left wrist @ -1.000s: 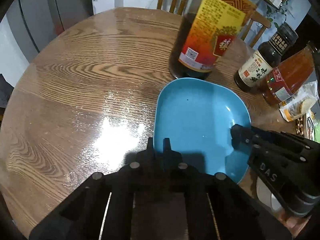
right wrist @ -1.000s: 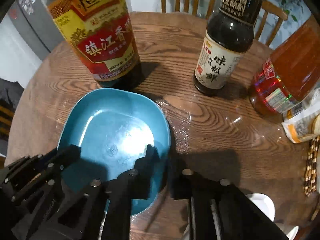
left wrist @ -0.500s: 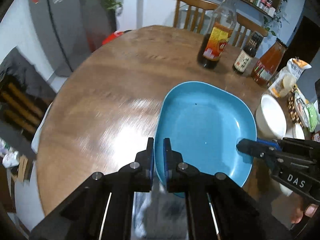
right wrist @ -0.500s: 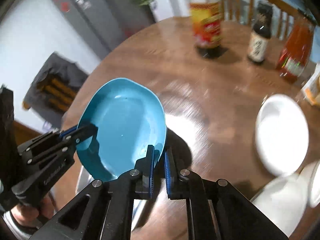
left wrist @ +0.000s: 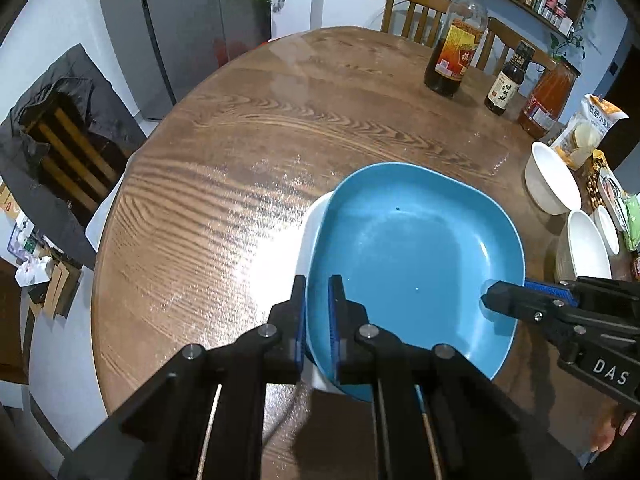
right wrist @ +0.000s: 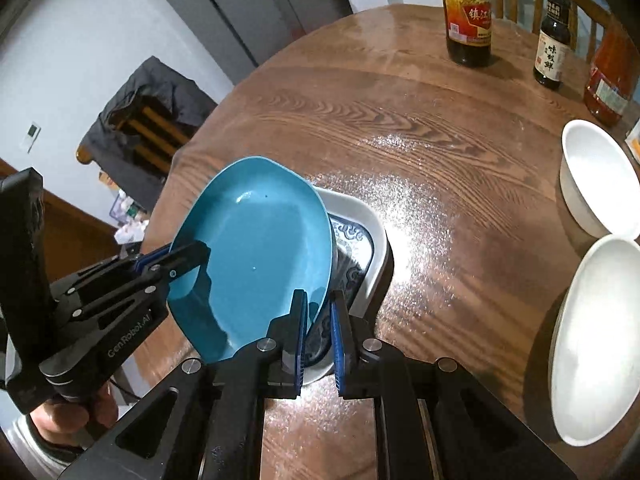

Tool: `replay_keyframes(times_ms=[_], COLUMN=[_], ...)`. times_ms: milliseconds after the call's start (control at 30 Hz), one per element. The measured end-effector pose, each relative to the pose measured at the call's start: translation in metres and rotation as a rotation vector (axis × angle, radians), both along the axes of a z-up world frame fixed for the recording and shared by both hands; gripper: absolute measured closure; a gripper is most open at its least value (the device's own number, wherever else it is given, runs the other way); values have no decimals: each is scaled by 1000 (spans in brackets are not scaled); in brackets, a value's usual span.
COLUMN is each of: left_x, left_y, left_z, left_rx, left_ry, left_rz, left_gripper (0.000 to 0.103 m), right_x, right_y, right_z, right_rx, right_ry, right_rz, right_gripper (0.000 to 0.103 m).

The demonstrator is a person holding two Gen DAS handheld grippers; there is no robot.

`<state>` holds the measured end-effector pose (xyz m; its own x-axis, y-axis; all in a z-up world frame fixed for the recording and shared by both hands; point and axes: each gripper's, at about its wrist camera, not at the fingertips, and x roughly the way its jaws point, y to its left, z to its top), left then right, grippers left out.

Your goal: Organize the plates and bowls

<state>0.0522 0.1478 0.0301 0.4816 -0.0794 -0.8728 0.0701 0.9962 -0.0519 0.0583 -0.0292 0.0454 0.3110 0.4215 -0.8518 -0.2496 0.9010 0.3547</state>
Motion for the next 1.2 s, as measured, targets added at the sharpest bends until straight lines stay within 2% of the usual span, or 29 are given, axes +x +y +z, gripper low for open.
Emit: replay_keyframes(times_ms=[133, 300, 1200], left_x=[-7, -7, 1], left_y=[0, 0, 2], left_z=[0, -8, -20], left_rx=[10, -3, 35], left_ry=[-15, 3, 28], left_rz=[4, 11, -8], left_gripper=[93, 92, 92], right_x=[-7, -7, 5], right_y=[2, 1, 7], right_z=[0, -5, -22], right_rx=[-7, -11, -30], right_ry=[-4, 11, 42], right_rz=[4, 2, 10], right_gripper=[90, 90, 90])
